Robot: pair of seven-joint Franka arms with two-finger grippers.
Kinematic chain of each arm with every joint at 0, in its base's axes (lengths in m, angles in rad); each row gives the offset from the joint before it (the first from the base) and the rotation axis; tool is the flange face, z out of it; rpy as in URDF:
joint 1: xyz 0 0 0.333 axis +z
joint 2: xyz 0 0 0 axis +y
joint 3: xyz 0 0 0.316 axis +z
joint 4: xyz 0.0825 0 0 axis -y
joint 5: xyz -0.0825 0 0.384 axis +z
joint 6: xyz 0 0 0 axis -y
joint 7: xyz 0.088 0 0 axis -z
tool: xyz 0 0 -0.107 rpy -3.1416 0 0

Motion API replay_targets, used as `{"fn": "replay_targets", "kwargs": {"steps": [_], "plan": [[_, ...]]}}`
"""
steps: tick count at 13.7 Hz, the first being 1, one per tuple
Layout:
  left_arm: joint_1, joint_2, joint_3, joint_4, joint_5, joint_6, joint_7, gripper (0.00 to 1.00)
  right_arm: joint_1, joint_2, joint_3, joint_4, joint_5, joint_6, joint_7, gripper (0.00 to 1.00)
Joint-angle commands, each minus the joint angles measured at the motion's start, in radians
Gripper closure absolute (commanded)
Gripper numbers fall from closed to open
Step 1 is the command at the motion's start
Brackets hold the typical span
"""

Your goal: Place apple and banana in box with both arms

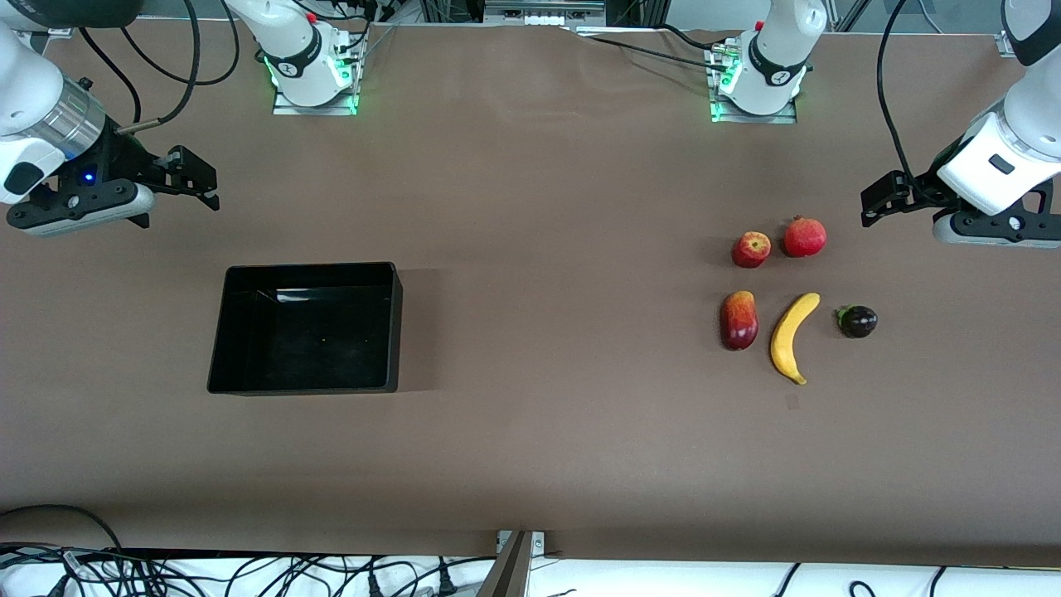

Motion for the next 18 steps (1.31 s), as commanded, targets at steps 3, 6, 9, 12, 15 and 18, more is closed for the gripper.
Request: {"fn": "replay_targets", "kwargs": {"steps": [3,6,9,12,15,18], "plan": [[-0.006,0.000,0.000,0.020,0.007,-0.024,-0.006,0.00,0.001,0.014,-0.004,0.028,-0.019,-0.016,-0.009,0.00],[-0.006,0.000,0.000,0.021,0.007,-0.024,-0.006,0.00,0.001,0.032,-0.004,0.028,-0.047,-0.013,-0.006,0.00],[-0.006,0.000,0.000,0.020,0.007,-0.024,-0.006,0.00,-0.008,0.103,-0.017,-0.003,-0.062,0.018,0.000,0.00],[-0.006,0.000,0.000,0.021,0.007,-0.024,-0.006,0.00,-0.010,0.167,-0.089,-0.113,-0.064,0.181,0.002,0.00],[-0.006,0.000,0.000,0.021,0.007,-0.024,-0.006,0.00,-0.012,0.236,-0.156,-0.277,-0.061,0.451,0.001,0.00],[-0.006,0.000,0.000,0.020,0.007,-0.024,-0.006,0.00,-0.018,0.328,-0.184,-0.319,-0.053,0.571,-0.004,0.00]]}}
